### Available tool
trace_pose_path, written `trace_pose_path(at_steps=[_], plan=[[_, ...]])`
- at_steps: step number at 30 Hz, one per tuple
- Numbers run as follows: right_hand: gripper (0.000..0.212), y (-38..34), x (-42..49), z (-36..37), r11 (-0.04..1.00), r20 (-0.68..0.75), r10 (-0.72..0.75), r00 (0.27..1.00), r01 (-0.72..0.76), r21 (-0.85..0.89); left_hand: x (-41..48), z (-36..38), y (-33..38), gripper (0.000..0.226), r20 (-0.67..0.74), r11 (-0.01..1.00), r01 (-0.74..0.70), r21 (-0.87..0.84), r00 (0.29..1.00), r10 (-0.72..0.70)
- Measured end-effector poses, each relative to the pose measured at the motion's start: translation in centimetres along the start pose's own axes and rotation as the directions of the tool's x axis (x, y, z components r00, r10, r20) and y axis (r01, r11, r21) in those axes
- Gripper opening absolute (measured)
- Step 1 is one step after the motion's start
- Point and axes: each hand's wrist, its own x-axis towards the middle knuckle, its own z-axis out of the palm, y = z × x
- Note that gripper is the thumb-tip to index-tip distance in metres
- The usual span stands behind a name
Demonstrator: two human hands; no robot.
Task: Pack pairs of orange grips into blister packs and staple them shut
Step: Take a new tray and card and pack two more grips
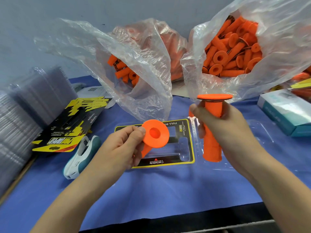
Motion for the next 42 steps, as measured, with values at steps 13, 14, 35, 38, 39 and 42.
trace_pose_path(at_steps=[13,14,35,38,39,42], plan=[[0.04,0.8,-2.0,0.3,0.949,0.435,-0.195,0.879,0.28,-0.142,0.2,0.1,0.0,0.032,-0.003,0.999,-0.009,0.033,1.0,0.009],[0.04,0.8,-1.9,0.3,0.951,0.434,-0.188,0.881,0.273,-0.142,0.2,0.1,0.0,0.032,-0.002,0.999,-0.008,0.036,1.0,0.008],[0.023,0.6,-1.0,0.6,0.946,0.329,-0.207,0.921,0.274,-0.172,0.8,1.4,-0.8,0.033,0.069,0.997,-0.045,0.066,0.997,0.04],[0.029,0.1,-0.8,0.5,0.939,0.289,-0.239,0.927,0.296,-0.175,1.0,2.4,-1.6,0.036,0.083,0.986,-0.065,0.151,0.995,0.053],[0.031,0.0,-0.7,0.4,0.936,0.268,-0.252,0.93,0.304,-0.175,1.0,2.8,-1.9,0.035,0.073,0.972,-0.085,0.218,0.995,0.071],[0.024,-0.2,-0.4,0.1,0.94,0.202,-0.252,0.946,0.289,-0.183,0.8,4.5,-2.4,0.038,0.021,0.922,-0.125,0.367,0.992,0.127]])
